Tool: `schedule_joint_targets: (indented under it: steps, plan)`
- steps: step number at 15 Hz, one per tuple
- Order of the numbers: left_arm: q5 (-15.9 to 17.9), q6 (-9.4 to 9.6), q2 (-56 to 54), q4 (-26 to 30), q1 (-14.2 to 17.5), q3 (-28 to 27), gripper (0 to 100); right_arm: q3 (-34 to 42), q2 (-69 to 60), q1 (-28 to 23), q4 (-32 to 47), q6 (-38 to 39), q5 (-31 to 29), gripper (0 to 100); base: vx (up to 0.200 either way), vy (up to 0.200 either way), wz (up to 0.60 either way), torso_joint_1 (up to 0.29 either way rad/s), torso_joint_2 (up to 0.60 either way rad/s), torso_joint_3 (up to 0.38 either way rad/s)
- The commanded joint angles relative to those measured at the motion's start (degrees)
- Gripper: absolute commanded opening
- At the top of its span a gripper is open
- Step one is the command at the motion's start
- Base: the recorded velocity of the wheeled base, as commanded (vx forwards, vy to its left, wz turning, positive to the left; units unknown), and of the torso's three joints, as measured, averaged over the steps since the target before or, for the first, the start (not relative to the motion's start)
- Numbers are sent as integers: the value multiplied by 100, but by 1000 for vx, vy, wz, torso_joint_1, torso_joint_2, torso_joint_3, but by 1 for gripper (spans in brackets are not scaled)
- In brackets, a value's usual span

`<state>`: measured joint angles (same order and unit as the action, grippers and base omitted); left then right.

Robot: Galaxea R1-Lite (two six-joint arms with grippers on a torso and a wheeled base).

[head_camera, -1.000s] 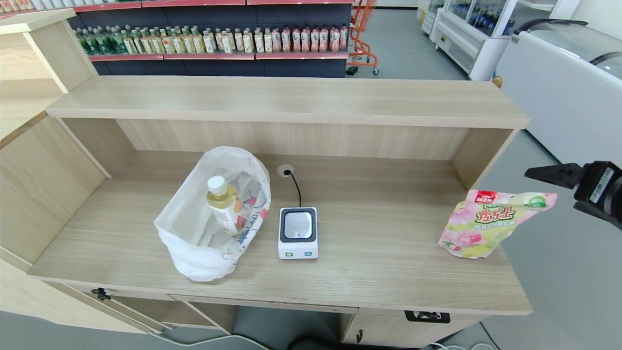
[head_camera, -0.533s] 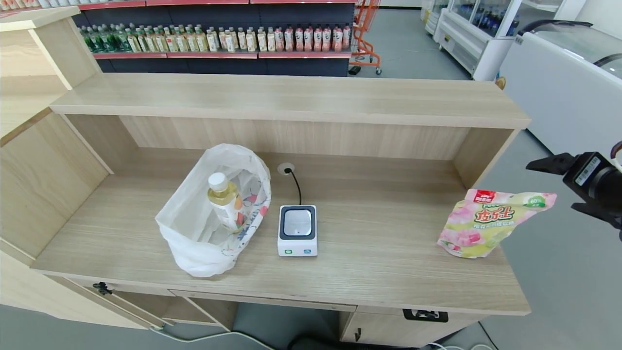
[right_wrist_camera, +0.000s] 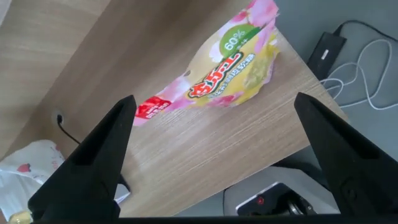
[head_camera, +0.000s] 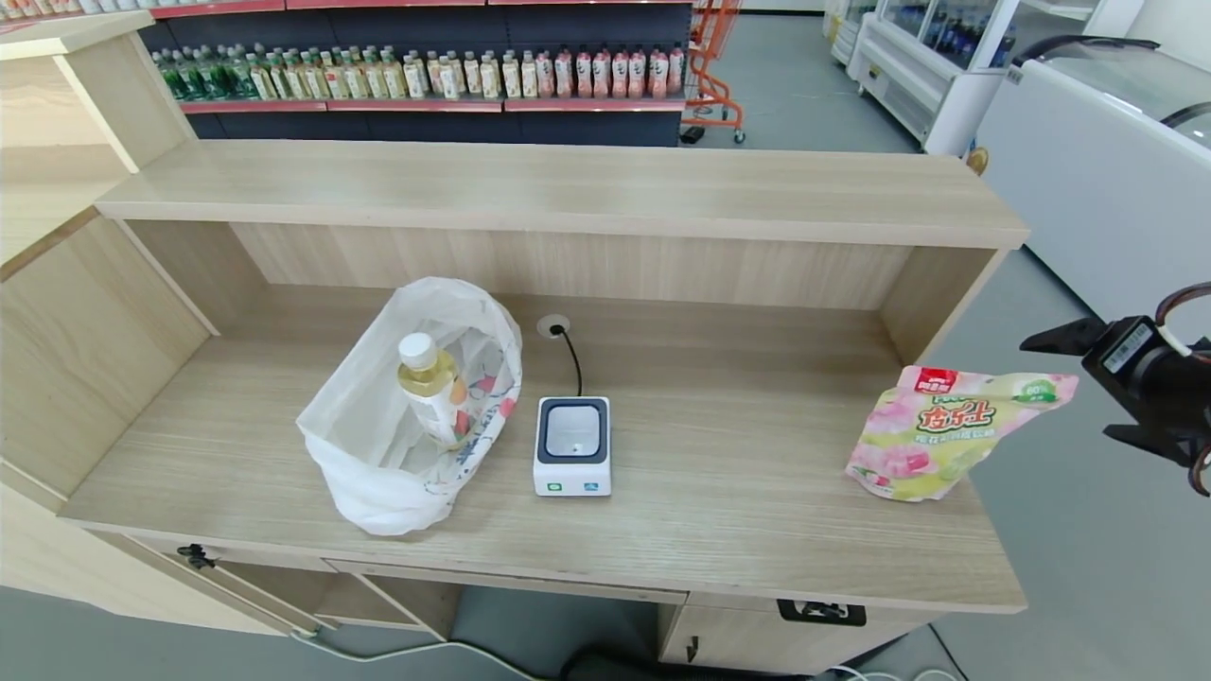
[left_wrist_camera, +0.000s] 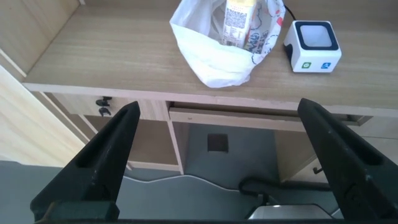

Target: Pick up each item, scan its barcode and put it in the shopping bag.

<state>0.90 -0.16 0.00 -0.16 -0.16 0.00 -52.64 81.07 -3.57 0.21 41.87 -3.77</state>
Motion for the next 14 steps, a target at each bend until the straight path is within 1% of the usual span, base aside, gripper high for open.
schedule_joint_targets:
  steps: [1,8,12,14]
  plan:
    - [6,-2,9,-2,-2,0,100,-62,243,-12,-21,31,-1,100,0,0,0,0,0,0]
    - [6,-2,9,-2,-2,0,100,-519,1262,-12,-56,462,-19,100,0,0,0,0,0,0]
    - [6,-2,9,-2,-2,0,100,-370,1992,6,-741,409,-36,100,0,0,0,0,0,0]
    - [6,-2,9,-2,-2,0,100,-264,2291,50,-988,242,-28,100,0,0,0,0,0,0]
